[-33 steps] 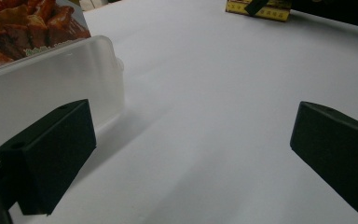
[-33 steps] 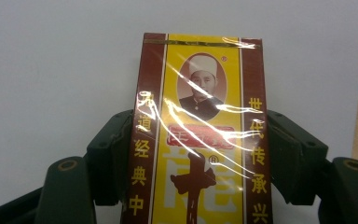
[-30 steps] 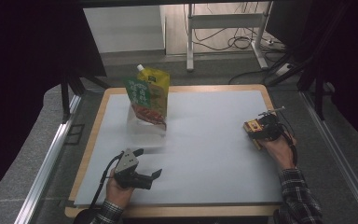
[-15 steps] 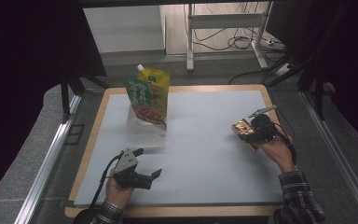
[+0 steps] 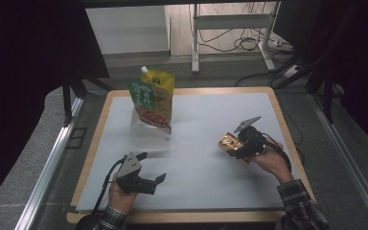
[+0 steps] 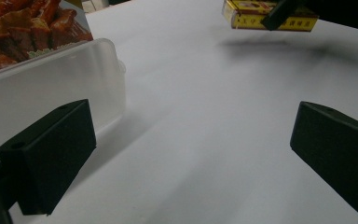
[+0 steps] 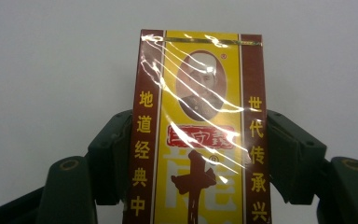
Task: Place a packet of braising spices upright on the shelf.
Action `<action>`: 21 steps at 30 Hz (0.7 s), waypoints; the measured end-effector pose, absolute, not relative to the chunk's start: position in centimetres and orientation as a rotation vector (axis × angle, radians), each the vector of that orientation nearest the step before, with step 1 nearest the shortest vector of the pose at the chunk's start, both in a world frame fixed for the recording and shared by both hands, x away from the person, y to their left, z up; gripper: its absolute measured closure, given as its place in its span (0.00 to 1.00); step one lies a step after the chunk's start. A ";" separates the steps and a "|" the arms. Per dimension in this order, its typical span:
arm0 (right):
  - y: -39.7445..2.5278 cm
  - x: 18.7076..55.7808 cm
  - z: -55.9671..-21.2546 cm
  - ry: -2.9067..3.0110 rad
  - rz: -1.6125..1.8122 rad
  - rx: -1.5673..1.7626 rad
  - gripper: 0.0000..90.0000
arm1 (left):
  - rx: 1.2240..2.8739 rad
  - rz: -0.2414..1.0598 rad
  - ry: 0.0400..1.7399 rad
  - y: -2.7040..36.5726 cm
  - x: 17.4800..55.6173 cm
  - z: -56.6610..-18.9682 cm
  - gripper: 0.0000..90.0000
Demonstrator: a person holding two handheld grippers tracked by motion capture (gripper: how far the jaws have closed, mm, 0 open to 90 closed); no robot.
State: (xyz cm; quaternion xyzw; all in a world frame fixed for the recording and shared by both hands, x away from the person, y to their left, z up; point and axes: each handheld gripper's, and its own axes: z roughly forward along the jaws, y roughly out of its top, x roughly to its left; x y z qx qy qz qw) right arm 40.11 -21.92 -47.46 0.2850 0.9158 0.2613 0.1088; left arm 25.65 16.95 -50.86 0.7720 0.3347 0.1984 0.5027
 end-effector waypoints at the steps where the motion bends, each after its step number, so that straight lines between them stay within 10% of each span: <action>1: -21.8 40.0 -47.6 2.702 0.768 0.833 0.36 | 1.865 0.479 0.808 16.9 25.7 -50.9 0.00; 21: -20.3 39.5 -50.3 2.818 0.624 0.768 0.34 | 1.858 0.474 0.809 16.9 25.6 -50.8 0.00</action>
